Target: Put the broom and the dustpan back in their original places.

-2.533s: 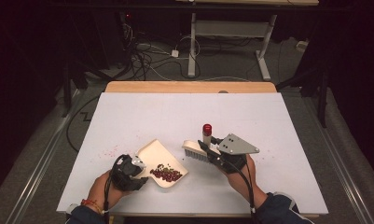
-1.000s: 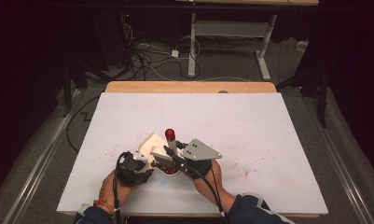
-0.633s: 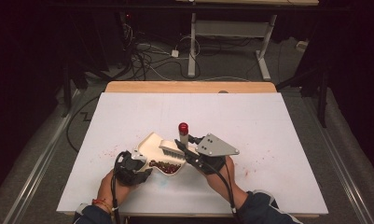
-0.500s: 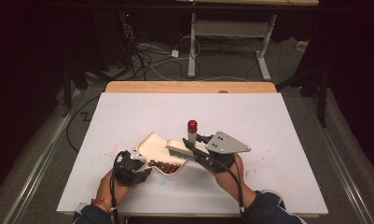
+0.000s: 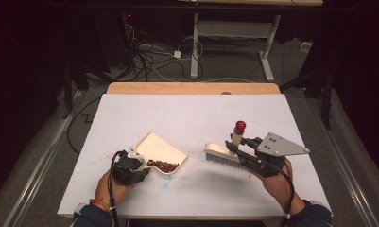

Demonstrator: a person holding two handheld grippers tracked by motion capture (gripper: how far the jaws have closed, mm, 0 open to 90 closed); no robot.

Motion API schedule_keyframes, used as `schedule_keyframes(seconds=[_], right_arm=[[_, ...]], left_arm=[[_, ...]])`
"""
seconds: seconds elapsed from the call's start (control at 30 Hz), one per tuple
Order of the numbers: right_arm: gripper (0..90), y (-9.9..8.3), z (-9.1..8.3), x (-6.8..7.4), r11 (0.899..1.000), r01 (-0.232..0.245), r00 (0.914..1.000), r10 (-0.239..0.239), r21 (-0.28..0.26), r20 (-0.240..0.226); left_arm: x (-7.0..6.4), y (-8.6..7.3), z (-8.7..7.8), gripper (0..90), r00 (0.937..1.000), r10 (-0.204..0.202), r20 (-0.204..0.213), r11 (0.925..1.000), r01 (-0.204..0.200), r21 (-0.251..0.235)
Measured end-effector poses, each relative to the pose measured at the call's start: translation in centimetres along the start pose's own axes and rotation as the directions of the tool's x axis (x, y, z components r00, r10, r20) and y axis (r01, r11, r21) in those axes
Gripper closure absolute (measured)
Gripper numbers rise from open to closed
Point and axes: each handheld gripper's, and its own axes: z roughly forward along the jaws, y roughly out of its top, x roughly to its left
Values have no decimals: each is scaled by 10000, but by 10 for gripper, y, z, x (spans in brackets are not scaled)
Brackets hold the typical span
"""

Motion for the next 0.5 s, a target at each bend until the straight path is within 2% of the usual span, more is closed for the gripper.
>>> schedule_keyframes(seconds=[0.3, 0.5], right_arm=[[701, -19, -42, -23, 9987, -143, 9995, 129, 494, 297], [701, -28, -64, -35, 9960, -526, 9982, 503, 719, 336]], left_arm=[[10, 2, 0, 632, 9994, -236, -243, 9996, 233, -135], [15, 2, 0, 631, 9982, -407, -431, 9990, 399, -208]])
